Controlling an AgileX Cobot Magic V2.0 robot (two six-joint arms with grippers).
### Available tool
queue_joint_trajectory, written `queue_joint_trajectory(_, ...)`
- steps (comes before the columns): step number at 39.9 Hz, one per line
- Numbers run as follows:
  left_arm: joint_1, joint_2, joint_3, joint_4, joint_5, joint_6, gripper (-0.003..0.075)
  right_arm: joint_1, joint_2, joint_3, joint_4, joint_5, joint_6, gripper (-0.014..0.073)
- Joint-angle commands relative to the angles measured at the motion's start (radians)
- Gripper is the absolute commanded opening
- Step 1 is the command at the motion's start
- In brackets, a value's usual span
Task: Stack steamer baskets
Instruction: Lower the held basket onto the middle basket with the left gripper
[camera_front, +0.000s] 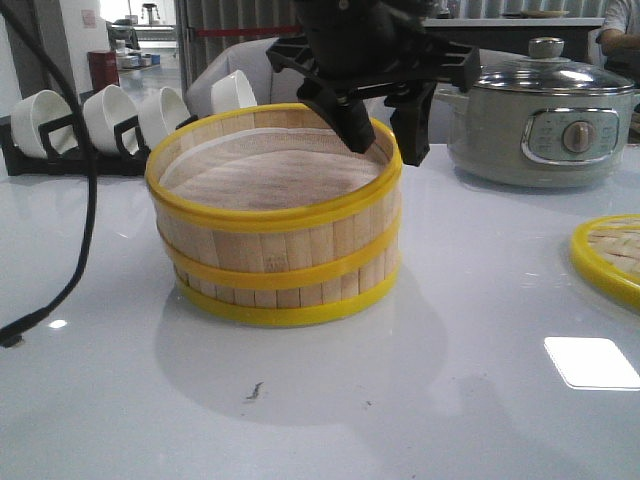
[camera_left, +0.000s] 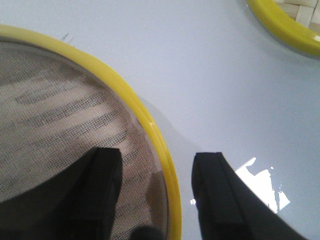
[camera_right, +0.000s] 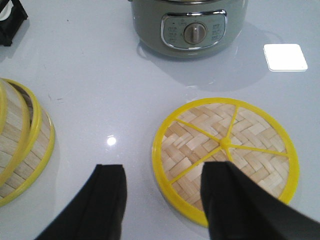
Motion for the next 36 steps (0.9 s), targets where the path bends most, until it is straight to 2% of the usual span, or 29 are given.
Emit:
queue_joint_trajectory(1, -0.005, -0.039, -0.031, 0.0, -0.021, 0.002, 0.0403, -0.002, -0.007, -0.039, 0.004, -0.072, -0.003, 0.0445)
queue_joint_trajectory(13, -0.006, -0.032, -0.031, 0.0, -0.029, 0.002, 0.0391, -0.002, -0.007, -0.039, 0.004, -0.072, -0.003, 0.0445)
queue_joint_trajectory(24, -0.006, -0.032, -0.031, 0.0, -0.029, 0.002, 0.0167, -0.002, -0.007, -0.039, 0.004, -0.072, -0.003, 0.0445)
queue_joint_trajectory(36, -0.006, -0.032, -0.031, 0.0, -0.028, 0.003, 0.0151, -0.002, -0.007, -0.039, 0.007, -0.072, -0.003, 0.0445)
